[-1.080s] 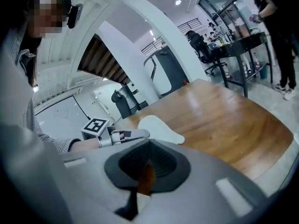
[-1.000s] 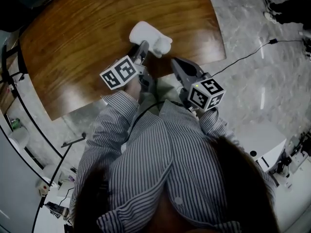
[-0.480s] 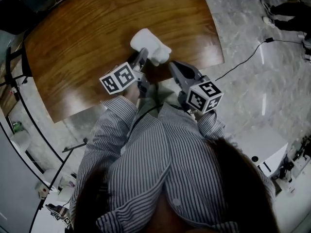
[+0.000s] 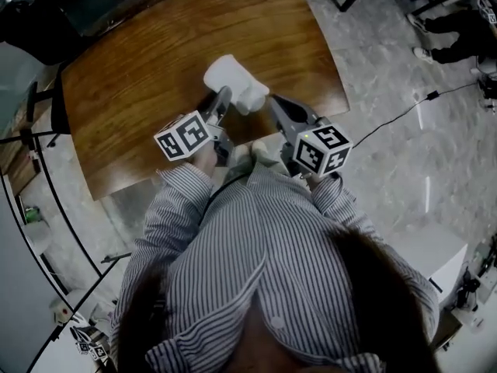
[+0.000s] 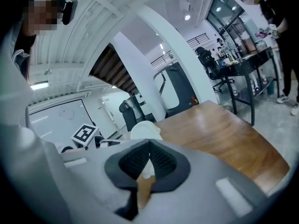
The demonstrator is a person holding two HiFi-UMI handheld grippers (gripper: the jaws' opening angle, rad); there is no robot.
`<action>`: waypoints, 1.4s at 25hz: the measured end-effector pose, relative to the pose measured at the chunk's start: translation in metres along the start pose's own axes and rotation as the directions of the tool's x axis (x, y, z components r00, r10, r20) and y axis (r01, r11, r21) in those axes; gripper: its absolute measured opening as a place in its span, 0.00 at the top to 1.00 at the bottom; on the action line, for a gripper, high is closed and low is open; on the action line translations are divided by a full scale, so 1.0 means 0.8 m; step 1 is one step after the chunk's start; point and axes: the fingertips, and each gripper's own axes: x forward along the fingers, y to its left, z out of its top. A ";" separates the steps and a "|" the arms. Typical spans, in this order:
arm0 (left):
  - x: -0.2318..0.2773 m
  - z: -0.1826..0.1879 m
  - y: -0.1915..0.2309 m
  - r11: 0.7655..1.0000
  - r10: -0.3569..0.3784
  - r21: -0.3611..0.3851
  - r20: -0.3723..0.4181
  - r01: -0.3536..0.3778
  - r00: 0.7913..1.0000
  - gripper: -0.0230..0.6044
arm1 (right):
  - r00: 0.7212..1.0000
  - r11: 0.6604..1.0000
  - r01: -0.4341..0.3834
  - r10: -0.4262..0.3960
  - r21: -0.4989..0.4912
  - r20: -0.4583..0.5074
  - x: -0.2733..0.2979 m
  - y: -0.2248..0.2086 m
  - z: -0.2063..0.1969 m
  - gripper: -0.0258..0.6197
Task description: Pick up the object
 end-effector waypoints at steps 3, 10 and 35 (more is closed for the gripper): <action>-0.016 0.012 -0.017 0.999 -0.018 0.034 0.025 0.017 1.000 0.77 | 1.000 0.999 -0.022 0.022 -0.025 0.020 -0.002 0.015 0.016 0.96; -0.039 0.026 -0.039 0.998 -0.031 0.062 0.082 0.026 0.996 0.77 | 0.998 0.996 -0.057 0.060 -0.071 0.030 -0.006 0.029 0.041 0.96; -0.052 0.016 -0.040 0.997 -0.066 0.045 0.107 0.062 0.992 0.77 | 0.998 0.985 -0.051 0.056 -0.163 0.026 0.002 0.053 0.043 0.96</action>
